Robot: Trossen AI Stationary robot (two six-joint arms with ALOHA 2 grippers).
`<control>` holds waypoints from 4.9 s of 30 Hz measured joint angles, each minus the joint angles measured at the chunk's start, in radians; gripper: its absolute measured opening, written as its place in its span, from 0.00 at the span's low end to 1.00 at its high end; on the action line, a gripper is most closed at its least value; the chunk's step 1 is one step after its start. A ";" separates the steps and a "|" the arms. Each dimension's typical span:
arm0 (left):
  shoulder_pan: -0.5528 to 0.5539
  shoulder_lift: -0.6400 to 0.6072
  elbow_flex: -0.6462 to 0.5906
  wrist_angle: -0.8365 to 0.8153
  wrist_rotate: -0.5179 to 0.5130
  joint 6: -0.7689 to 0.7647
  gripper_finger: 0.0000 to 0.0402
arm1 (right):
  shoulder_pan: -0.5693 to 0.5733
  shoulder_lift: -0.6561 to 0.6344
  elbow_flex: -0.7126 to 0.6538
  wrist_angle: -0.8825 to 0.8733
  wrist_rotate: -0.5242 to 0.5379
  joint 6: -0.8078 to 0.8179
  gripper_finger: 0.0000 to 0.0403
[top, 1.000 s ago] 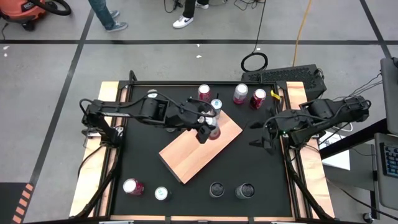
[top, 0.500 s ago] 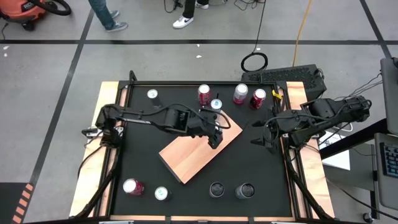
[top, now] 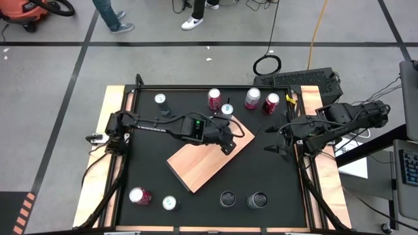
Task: Place canned beverage on shelf
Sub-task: Put the bottom pink soda can on the shelf aligned with the other pink soda can
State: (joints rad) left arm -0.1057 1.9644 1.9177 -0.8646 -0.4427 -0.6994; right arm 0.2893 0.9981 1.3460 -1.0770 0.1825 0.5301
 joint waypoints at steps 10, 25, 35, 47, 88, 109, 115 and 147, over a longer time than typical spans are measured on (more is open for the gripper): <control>0.022 0.010 -0.009 -0.003 0.001 0.000 0.71 | 0.000 0.000 0.000 -0.001 0.000 -0.016 0.85; 0.026 0.074 -0.011 0.014 0.016 -0.029 0.72 | 0.000 0.000 0.000 -0.001 0.000 -0.018 0.85; 0.024 0.098 -0.011 0.014 0.013 -0.057 0.72 | 0.000 0.000 0.000 0.001 0.000 -0.018 0.85; 0.025 0.102 -0.011 -0.011 -0.017 -0.063 0.72 | 0.000 0.000 0.000 0.003 0.004 -0.018 0.85; 0.026 0.132 -0.009 -0.010 -0.021 -0.054 0.79 | 0.000 0.001 0.000 0.003 0.027 -0.010 0.85; 0.022 0.086 0.071 -0.106 -0.037 -0.107 0.93 | 0.000 0.033 0.000 0.012 0.051 -0.017 0.85; -0.009 0.023 0.177 -0.255 -0.049 -0.111 0.93 | -0.001 0.119 0.000 0.122 0.053 -0.096 0.77; -0.061 -0.167 0.238 -0.578 0.012 -0.063 0.93 | -0.224 0.325 -0.367 0.620 -0.081 -0.190 0.08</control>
State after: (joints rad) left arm -0.1663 1.7977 2.1555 -1.4423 -0.4303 -0.7628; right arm 0.0652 1.3234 0.9787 -0.4571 0.1012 0.3404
